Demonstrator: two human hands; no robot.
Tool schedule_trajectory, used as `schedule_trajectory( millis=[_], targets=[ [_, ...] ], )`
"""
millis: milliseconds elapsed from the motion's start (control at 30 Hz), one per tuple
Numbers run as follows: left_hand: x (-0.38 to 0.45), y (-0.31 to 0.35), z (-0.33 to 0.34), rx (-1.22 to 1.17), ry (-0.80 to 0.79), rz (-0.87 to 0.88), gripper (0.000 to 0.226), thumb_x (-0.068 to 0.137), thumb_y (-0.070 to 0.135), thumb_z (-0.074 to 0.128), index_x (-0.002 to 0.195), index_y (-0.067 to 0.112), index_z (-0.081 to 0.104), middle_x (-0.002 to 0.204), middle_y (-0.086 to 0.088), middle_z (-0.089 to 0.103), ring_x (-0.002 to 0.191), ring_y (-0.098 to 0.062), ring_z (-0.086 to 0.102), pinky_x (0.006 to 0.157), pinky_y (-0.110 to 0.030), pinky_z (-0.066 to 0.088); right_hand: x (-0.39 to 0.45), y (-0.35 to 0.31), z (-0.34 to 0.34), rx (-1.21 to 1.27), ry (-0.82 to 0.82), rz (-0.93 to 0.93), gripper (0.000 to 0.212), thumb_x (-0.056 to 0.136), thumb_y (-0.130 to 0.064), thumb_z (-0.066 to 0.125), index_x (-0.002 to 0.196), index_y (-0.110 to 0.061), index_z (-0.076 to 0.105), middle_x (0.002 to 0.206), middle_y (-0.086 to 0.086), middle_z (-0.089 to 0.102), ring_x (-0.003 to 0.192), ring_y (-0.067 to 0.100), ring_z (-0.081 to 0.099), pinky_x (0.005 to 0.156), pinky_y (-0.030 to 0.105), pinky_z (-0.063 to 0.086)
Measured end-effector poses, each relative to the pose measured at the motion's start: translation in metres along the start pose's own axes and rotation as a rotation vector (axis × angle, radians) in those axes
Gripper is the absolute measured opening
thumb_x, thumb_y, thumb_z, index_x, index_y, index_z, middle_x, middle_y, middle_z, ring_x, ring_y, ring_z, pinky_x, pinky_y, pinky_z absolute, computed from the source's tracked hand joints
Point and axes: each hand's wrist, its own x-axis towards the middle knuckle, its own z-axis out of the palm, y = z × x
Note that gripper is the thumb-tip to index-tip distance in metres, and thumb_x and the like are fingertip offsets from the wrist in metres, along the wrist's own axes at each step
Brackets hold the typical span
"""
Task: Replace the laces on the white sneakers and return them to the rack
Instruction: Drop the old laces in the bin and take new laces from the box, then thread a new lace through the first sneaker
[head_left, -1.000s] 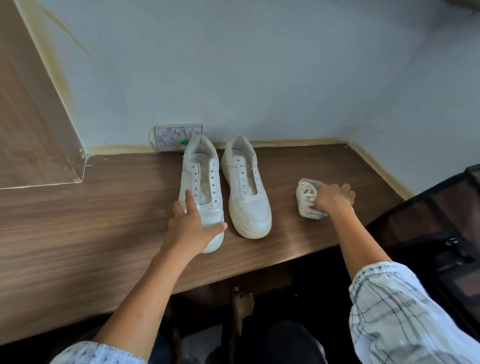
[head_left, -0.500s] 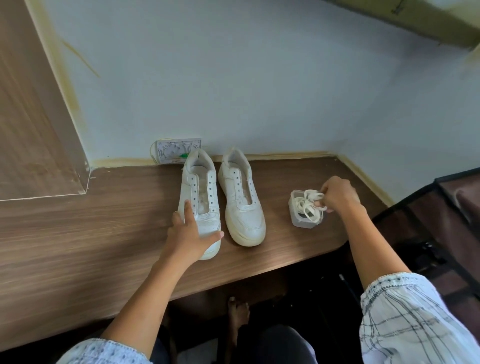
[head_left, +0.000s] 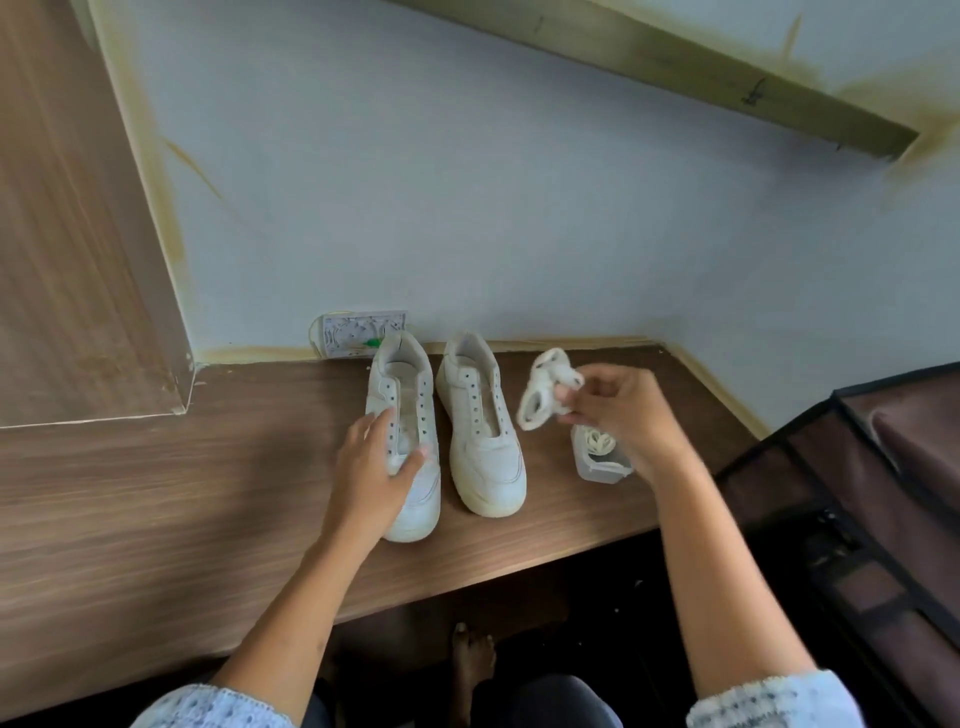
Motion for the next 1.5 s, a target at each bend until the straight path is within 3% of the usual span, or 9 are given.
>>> schedule_trajectory(
  millis=[133, 233, 400, 533, 767, 933, 1133, 1333, 1500],
  targets=[
    [-0.003, 0.020, -0.014, -0.521, -0.015, -0.017, 0.023, 0.098, 0.026, 0.052, 0.118, 0.028, 0.063, 0.113, 0.002, 0.069, 0.102, -0.014, 0.067, 0.088, -0.019, 0.049, -0.021, 0.030, 0.058, 0.248, -0.120, -0.067, 0.026, 0.083, -0.011, 0.072, 0.107, 0.000, 0.070, 0.103, 0.022, 0.070, 0.095, 0.032, 0.067, 0.089, 0.041, 0.056],
    [-0.009, 0.026, -0.019, -0.713, -0.172, -0.087, 0.028, 0.094, 0.035, 0.049, 0.115, 0.026, 0.066, 0.108, -0.005, 0.073, 0.096, -0.023, 0.071, 0.086, -0.034, 0.055, -0.031, 0.054, 0.086, 0.490, -0.140, -0.016, 0.023, 0.081, -0.013, 0.069, 0.103, -0.007, 0.073, 0.105, 0.016, 0.070, 0.099, 0.028, 0.066, 0.093, 0.039, 0.053],
    [-0.008, 0.027, -0.025, -0.824, -0.362, -0.133, 0.040, 0.091, 0.039, 0.052, 0.121, 0.016, 0.065, 0.111, -0.010, 0.071, 0.095, -0.028, 0.069, 0.077, -0.031, 0.055, -0.032, 0.078, 0.105, 0.713, -0.102, 0.074, 0.034, 0.075, -0.014, 0.072, 0.107, -0.006, 0.071, 0.109, 0.017, 0.070, 0.098, 0.025, 0.068, 0.088, 0.035, 0.055],
    [-0.004, 0.027, -0.025, -0.850, -0.375, -0.097, 0.037, 0.088, 0.030, 0.059, 0.119, 0.012, 0.067, 0.108, -0.010, 0.071, 0.093, -0.023, 0.069, 0.077, -0.029, 0.055, -0.023, 0.079, 0.102, 0.632, -0.078, 0.020, 0.027, 0.084, -0.003, 0.062, 0.111, -0.001, 0.066, 0.114, 0.017, 0.069, 0.095, 0.029, 0.069, 0.073, 0.035, 0.058],
    [-0.001, 0.035, -0.014, -0.729, -0.244, 0.013, 0.033, 0.085, 0.030, 0.062, 0.112, 0.012, 0.071, 0.105, 0.005, 0.074, 0.103, -0.010, 0.067, 0.084, -0.014, 0.049, -0.023, 0.077, 0.101, 0.442, -0.140, -0.111, 0.035, 0.088, 0.014, 0.053, 0.094, -0.012, 0.076, 0.098, 0.017, 0.073, 0.094, 0.029, 0.071, 0.082, 0.034, 0.056],
    [0.004, 0.033, -0.006, -0.642, -0.083, 0.064, 0.022, 0.077, 0.032, 0.072, 0.089, 0.014, 0.077, 0.091, -0.003, 0.074, 0.094, -0.024, 0.067, 0.085, -0.032, 0.052, -0.023, 0.075, 0.101, 0.374, -0.177, -0.137, 0.037, 0.086, 0.021, 0.046, 0.102, -0.001, 0.071, 0.098, 0.017, 0.073, 0.096, 0.028, 0.070, 0.083, 0.032, 0.056],
    [0.010, 0.031, -0.010, -0.674, 0.053, 0.111, 0.018, 0.075, 0.025, 0.074, 0.088, 0.012, 0.076, 0.086, 0.006, 0.074, 0.084, -0.004, 0.068, 0.074, -0.012, 0.048, -0.019, 0.085, 0.103, -0.111, 0.450, -0.348, 0.042, 0.079, -0.001, 0.045, 0.093, -0.034, 0.067, 0.101, -0.017, 0.064, 0.108, 0.017, 0.058, 0.094, 0.049, 0.046],
    [0.010, 0.032, -0.008, -0.716, 0.008, 0.142, 0.018, 0.075, 0.016, 0.073, 0.093, 0.014, 0.075, 0.084, 0.003, 0.076, 0.079, -0.006, 0.071, 0.071, -0.013, 0.050, -0.020, 0.077, 0.125, 0.196, -0.004, -0.254, 0.019, 0.095, -0.014, 0.062, 0.113, -0.014, 0.069, 0.098, 0.006, 0.073, 0.100, 0.020, 0.068, 0.089, 0.031, 0.053],
    [0.014, 0.026, -0.005, -0.625, 0.068, 0.114, 0.011, 0.076, 0.022, 0.076, 0.086, 0.025, 0.075, 0.086, 0.009, 0.075, 0.088, -0.006, 0.070, 0.080, -0.017, 0.051, -0.017, 0.081, 0.131, 0.235, 0.050, -0.185, 0.018, 0.089, -0.016, 0.070, 0.106, -0.011, 0.073, 0.090, 0.008, 0.074, 0.091, 0.019, 0.070, 0.085, 0.027, 0.055]
  ],
)
